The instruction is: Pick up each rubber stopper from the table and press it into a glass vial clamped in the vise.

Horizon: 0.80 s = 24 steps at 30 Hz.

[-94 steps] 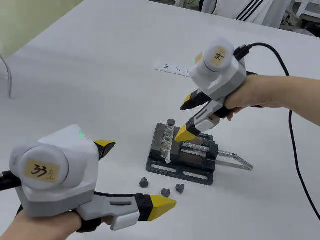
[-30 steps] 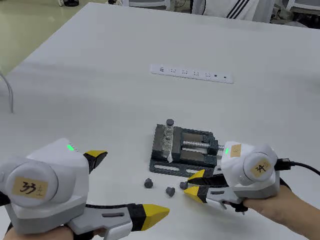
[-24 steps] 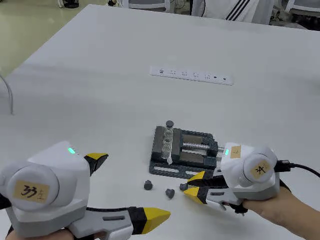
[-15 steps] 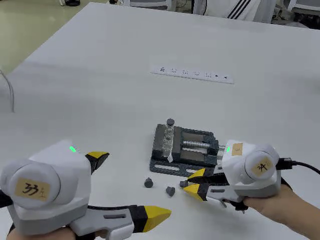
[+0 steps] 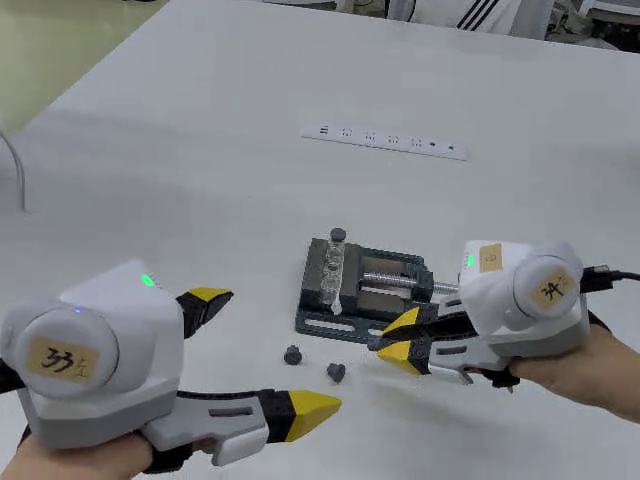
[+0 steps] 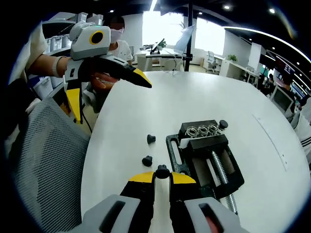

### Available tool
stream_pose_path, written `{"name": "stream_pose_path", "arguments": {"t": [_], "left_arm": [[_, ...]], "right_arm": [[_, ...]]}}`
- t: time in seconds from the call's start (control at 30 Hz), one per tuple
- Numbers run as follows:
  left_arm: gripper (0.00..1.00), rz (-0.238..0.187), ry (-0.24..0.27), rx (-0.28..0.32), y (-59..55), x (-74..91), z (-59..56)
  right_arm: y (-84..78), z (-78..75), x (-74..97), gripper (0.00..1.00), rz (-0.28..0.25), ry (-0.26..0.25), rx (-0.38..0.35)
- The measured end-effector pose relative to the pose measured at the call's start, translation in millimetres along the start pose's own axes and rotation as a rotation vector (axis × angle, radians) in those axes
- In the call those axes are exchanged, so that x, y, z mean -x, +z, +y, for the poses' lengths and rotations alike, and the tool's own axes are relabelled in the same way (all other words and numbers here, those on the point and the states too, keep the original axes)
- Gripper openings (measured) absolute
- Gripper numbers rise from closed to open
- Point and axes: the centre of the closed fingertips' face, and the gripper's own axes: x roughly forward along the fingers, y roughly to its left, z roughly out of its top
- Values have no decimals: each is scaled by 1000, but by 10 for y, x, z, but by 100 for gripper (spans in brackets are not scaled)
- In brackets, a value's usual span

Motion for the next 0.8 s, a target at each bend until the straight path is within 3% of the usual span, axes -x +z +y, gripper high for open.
{"name": "stream_pose_path", "arguments": {"t": [0.17, 0.3, 0.5, 0.8], "left_arm": [[82, -42, -49, -24, 100, -54, -79], [65, -43, -103, -70, 135, -90, -193], [61, -8, -124, -143, 126, -191, -309], [52, 41, -164, -192, 86, -314, -407]], "right_arm": [[63, 6, 142, 6, 52, 37, 81], [104, 30, 239, 6, 97, 66, 129], [197, 129, 348, 6, 154, 121, 210], [254, 211, 427, 6, 211, 180, 302]]}}
